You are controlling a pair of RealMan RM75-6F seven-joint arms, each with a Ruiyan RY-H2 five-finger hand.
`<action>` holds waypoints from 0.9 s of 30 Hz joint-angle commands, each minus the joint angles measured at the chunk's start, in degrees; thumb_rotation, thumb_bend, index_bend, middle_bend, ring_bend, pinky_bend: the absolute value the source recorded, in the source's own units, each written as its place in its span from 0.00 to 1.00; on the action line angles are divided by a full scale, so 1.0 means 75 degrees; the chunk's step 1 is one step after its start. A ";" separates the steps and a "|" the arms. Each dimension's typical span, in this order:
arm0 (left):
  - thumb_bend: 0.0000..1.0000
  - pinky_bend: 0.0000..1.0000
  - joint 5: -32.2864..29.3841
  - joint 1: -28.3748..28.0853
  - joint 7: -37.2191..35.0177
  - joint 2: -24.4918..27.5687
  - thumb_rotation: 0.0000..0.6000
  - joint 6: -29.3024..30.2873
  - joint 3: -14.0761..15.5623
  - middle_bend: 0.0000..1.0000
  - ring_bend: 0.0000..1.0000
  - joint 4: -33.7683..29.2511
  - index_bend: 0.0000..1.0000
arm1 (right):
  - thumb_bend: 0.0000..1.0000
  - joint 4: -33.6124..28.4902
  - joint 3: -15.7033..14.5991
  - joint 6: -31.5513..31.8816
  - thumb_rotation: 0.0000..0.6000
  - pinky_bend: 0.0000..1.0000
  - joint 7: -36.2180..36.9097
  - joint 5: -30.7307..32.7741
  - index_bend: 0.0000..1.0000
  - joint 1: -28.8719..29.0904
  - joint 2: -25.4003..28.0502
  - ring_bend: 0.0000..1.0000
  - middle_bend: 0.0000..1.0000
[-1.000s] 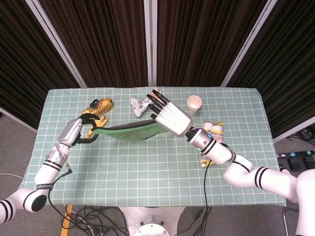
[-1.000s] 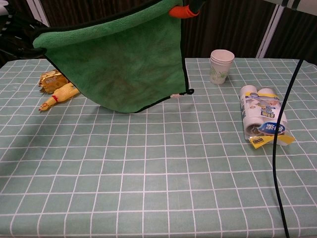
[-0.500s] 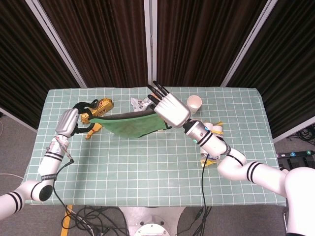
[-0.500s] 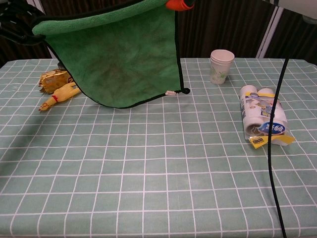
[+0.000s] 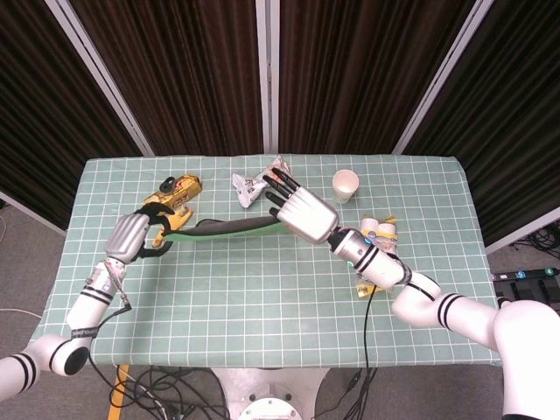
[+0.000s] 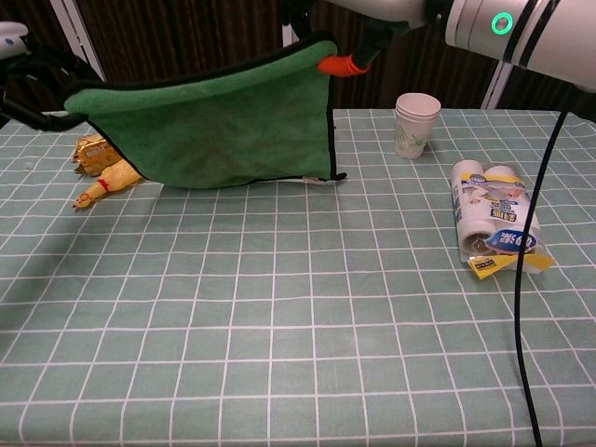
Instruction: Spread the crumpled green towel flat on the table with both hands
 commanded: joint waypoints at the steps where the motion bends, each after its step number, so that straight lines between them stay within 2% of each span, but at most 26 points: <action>1: 0.46 0.29 0.0405 0.0171 0.0154 0.0051 1.00 0.0015 0.0439 0.31 0.17 -0.0234 0.66 | 0.45 -0.0175 -0.0292 0.0074 1.00 0.01 0.0083 -0.0231 0.81 -0.0193 0.0070 0.05 0.28; 12: 0.44 0.29 0.1083 0.0302 0.0474 -0.0020 1.00 -0.0023 0.1141 0.31 0.17 -0.0566 0.66 | 0.45 -0.0670 -0.1032 0.0079 1.00 0.00 -0.0112 -0.0775 0.80 -0.0628 0.0033 0.05 0.28; 27: 0.41 0.29 0.1340 0.0261 0.0808 -0.0268 1.00 -0.0542 0.1679 0.31 0.17 -0.0475 0.63 | 0.44 -0.0620 -0.1543 -0.0102 1.00 0.00 -0.0704 -0.1132 0.75 -0.1083 -0.0554 0.03 0.27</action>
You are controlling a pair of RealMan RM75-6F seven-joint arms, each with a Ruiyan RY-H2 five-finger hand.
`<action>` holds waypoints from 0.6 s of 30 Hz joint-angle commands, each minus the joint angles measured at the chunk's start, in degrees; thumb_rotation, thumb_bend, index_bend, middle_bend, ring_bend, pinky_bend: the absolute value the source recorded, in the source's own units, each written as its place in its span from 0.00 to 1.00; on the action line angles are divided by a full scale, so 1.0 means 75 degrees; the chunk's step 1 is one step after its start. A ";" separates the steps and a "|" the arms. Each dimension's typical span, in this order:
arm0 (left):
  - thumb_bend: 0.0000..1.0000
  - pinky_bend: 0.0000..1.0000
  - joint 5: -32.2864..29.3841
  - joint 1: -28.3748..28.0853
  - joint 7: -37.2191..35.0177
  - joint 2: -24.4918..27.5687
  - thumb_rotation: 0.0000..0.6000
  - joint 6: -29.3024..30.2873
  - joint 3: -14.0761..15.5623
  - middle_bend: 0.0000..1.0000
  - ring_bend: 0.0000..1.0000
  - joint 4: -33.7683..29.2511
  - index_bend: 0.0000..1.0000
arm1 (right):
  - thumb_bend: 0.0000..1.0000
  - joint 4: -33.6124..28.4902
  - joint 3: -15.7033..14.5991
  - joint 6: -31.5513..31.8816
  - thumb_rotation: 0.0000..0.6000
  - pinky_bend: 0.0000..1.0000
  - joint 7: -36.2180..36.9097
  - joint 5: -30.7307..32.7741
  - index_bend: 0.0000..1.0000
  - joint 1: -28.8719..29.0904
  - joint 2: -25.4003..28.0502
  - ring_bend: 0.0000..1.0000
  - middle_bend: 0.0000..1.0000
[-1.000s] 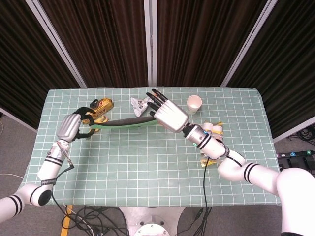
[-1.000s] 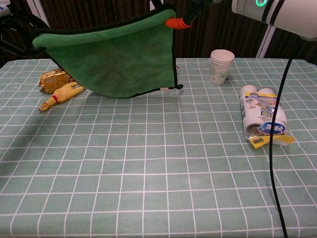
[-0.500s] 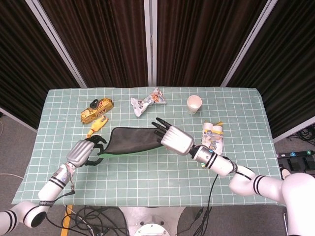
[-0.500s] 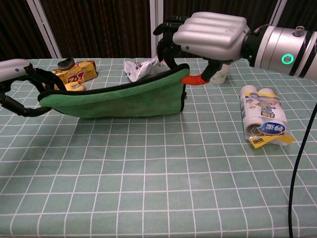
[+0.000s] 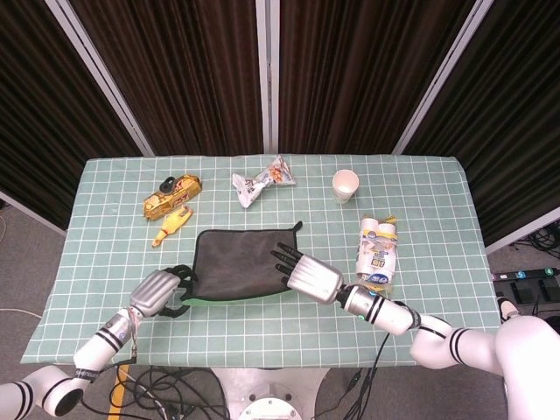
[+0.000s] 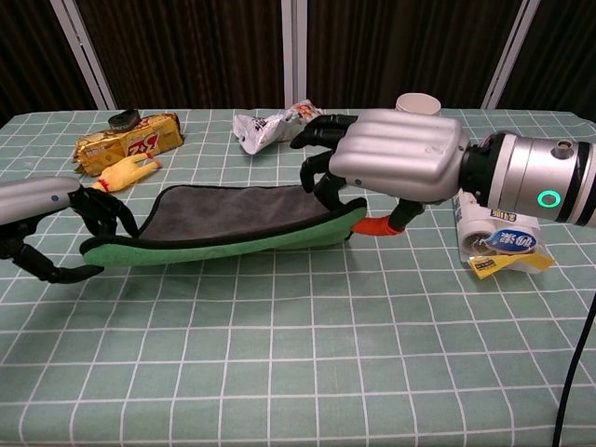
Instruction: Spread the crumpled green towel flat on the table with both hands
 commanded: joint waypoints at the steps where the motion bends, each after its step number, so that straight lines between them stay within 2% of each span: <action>1: 0.41 0.29 -0.0002 -0.0020 0.0051 -0.0047 1.00 -0.0093 0.0047 0.31 0.17 0.0033 0.62 | 0.44 0.0099 -0.0086 -0.0047 1.00 0.00 -0.0146 -0.0073 0.74 -0.0091 -0.0188 0.03 0.27; 18: 0.37 0.29 -0.0277 -0.0143 0.0449 -0.0335 1.00 -0.0661 0.0127 0.30 0.17 0.0232 0.56 | 0.44 0.0424 -0.0189 -0.0310 1.00 0.00 -0.0972 -0.0128 0.69 -0.0449 -0.1030 0.01 0.23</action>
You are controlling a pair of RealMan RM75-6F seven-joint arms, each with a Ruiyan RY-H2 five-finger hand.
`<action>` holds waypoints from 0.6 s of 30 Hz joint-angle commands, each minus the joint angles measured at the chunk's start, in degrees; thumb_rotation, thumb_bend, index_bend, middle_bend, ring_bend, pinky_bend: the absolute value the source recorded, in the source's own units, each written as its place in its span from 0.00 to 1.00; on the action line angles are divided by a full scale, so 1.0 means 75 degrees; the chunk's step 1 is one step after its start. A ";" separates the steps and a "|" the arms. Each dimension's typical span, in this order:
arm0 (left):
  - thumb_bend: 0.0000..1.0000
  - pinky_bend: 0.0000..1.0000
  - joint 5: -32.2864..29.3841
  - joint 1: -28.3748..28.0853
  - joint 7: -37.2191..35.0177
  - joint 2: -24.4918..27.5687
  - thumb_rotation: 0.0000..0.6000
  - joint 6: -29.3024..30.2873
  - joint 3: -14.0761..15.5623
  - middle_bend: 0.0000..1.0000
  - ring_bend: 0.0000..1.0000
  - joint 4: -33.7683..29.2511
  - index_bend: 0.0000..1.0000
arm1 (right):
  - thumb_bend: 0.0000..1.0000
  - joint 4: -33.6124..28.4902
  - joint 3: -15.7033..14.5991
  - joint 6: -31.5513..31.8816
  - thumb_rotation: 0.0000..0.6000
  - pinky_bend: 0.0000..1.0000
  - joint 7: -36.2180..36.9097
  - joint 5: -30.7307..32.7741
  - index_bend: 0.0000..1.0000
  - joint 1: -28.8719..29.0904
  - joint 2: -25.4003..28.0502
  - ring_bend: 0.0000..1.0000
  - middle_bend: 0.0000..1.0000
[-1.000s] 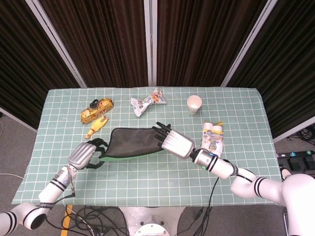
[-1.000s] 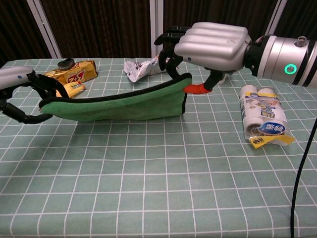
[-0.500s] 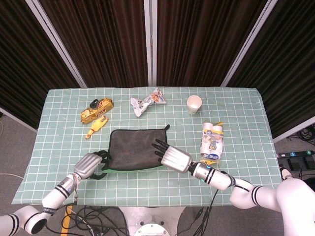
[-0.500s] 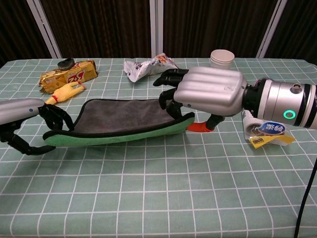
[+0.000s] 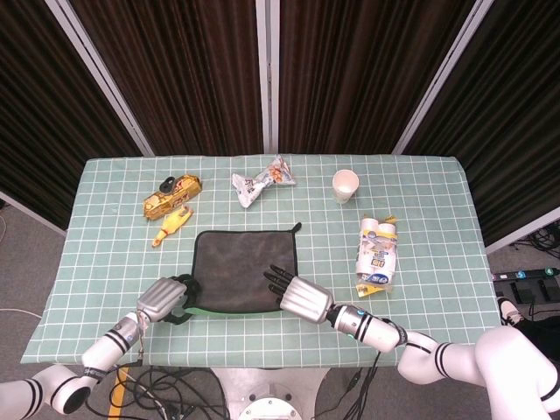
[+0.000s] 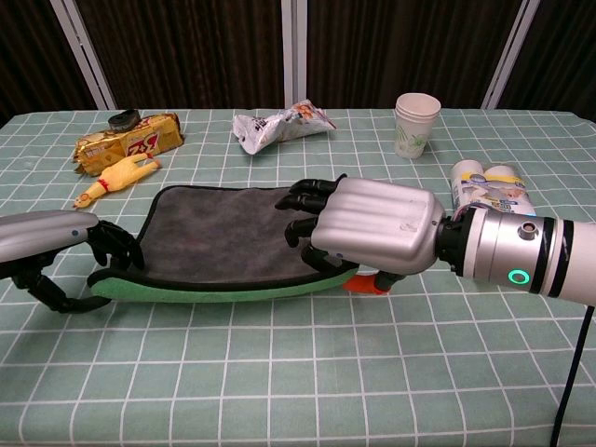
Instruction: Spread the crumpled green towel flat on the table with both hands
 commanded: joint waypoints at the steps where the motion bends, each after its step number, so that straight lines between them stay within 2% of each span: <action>1: 0.36 0.29 0.0004 -0.0007 0.0114 0.0014 1.00 -0.0022 0.0029 0.29 0.17 -0.0051 0.55 | 0.44 0.0004 -0.0043 -0.0078 1.00 0.00 -0.0116 -0.0013 0.68 -0.0038 -0.0045 0.00 0.23; 4: 0.34 0.29 -0.0017 -0.0009 0.0217 0.0012 1.00 -0.0056 0.0047 0.29 0.17 -0.0102 0.53 | 0.41 -0.0019 -0.0075 -0.0186 1.00 0.00 -0.0238 0.0025 0.61 -0.0093 -0.0093 0.00 0.20; 8: 0.32 0.29 -0.0060 -0.0026 0.0318 0.0029 1.00 -0.0116 0.0052 0.28 0.17 -0.0188 0.45 | 0.28 -0.0066 -0.0074 -0.0251 0.98 0.00 -0.0365 0.0083 0.48 -0.0171 -0.0129 0.00 0.17; 14: 0.30 0.29 -0.0102 -0.0055 0.0447 0.0085 1.00 -0.0207 0.0076 0.27 0.17 -0.0332 0.38 | 0.09 -0.0176 -0.0044 -0.0345 0.84 0.00 -0.0506 0.0166 0.37 -0.0254 -0.0140 0.00 0.15; 18: 0.29 0.29 -0.0114 -0.0038 0.0499 0.0115 1.00 -0.0166 0.0071 0.26 0.17 -0.0411 0.36 | 0.01 -0.0259 -0.0022 -0.0343 0.73 0.00 -0.0562 0.0190 0.33 -0.0309 -0.0119 0.00 0.14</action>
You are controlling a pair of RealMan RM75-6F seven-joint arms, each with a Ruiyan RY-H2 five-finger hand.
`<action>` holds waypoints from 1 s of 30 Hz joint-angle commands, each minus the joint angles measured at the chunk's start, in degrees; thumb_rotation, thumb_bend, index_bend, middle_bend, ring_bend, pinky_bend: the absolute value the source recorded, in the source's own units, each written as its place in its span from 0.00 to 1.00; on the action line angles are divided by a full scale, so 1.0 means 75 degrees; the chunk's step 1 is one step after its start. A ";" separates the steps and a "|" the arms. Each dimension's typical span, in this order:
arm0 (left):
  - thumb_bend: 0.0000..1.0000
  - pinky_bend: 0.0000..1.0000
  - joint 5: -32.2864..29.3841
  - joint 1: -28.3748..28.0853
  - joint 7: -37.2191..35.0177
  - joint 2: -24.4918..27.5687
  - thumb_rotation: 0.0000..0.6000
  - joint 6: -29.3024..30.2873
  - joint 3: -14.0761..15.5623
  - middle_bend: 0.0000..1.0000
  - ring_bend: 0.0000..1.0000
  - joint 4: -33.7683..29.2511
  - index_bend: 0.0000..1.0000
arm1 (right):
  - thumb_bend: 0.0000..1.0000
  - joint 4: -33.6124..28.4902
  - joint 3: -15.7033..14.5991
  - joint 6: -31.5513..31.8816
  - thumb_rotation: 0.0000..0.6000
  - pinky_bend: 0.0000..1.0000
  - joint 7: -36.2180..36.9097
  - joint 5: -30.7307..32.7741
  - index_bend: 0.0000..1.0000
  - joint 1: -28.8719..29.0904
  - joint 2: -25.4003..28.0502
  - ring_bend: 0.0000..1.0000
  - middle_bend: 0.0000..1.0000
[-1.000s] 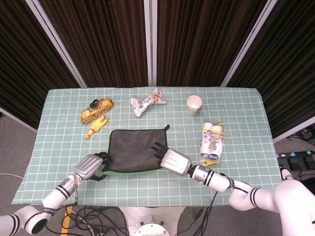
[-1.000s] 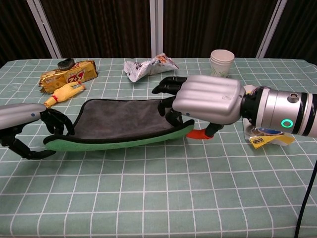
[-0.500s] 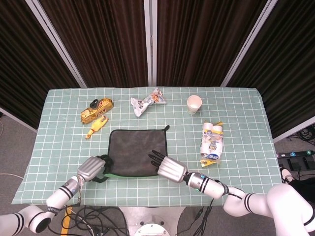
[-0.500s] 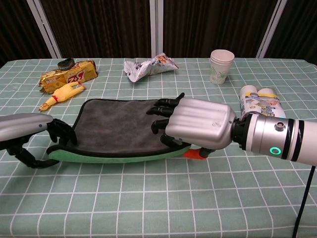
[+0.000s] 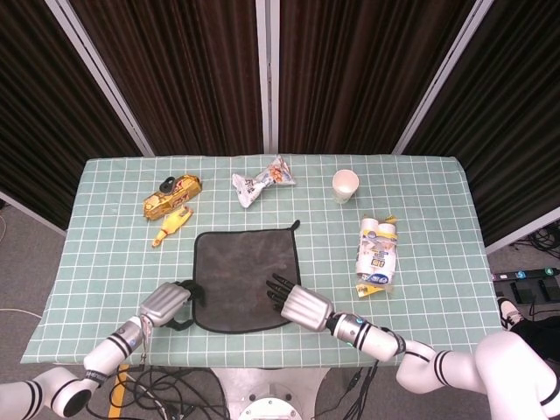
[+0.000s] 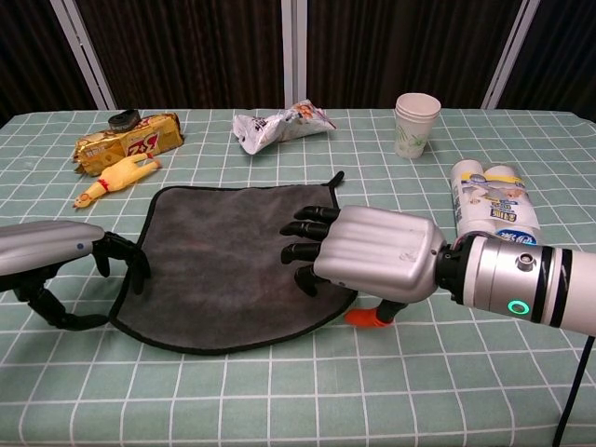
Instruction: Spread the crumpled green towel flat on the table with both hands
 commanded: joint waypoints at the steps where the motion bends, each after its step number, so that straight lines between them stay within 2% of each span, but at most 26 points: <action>1: 0.28 0.29 0.0006 0.0004 0.0027 0.0038 1.00 0.0013 0.0006 0.26 0.17 -0.0050 0.36 | 0.00 -0.0065 0.0027 0.0000 0.71 0.00 -0.0022 0.0029 0.32 -0.0033 0.0031 0.00 0.14; 6: 0.27 0.29 0.0025 -0.0019 0.0075 0.0160 0.96 -0.0018 0.0034 0.26 0.17 -0.0232 0.34 | 0.00 -0.0243 0.0088 -0.0013 0.63 0.00 -0.0094 0.0090 0.28 -0.0079 0.0134 0.00 0.12; 9: 0.25 0.29 0.0019 -0.0051 0.0108 0.0246 0.89 -0.0083 0.0054 0.24 0.17 -0.0386 0.32 | 0.00 -0.0370 0.0132 0.0037 0.58 0.00 -0.0094 0.0097 0.26 -0.0103 0.0216 0.00 0.12; 15: 0.18 0.29 0.0098 -0.0032 0.0096 0.0430 0.69 0.0030 0.0071 0.19 0.16 -0.0684 0.27 | 0.00 -0.0721 0.0349 0.0282 0.56 0.00 -0.0086 0.0141 0.26 -0.0147 0.0576 0.00 0.11; 18: 0.16 0.29 0.0063 0.0101 -0.0018 0.0521 0.65 0.0376 -0.0043 0.19 0.16 -0.0757 0.27 | 0.00 -0.0933 0.0538 0.0461 0.57 0.00 -0.0157 0.0249 0.26 -0.0208 0.0856 0.00 0.11; 20: 0.16 0.29 -0.0034 0.0208 -0.0065 0.0544 0.67 0.0631 -0.0167 0.19 0.16 -0.0716 0.27 | 0.00 -0.1011 0.0634 0.0515 0.60 0.00 -0.0240 0.0359 0.26 -0.0261 0.0973 0.00 0.11; 24: 0.16 0.29 -0.0527 0.0402 -0.0062 0.0571 0.84 0.0961 -0.0493 0.19 0.16 -0.0529 0.27 | 0.00 -0.0970 0.0654 0.0353 0.65 0.00 -0.0391 0.0567 0.27 -0.0331 0.0899 0.00 0.11; 30: 0.16 0.29 -0.1107 0.0701 -0.0196 0.0619 0.90 0.1437 -0.0908 0.19 0.16 -0.0432 0.27 | 0.00 -0.0246 0.0540 0.0026 0.67 0.00 -0.0460 0.0631 0.26 -0.0325 0.0196 0.00 0.10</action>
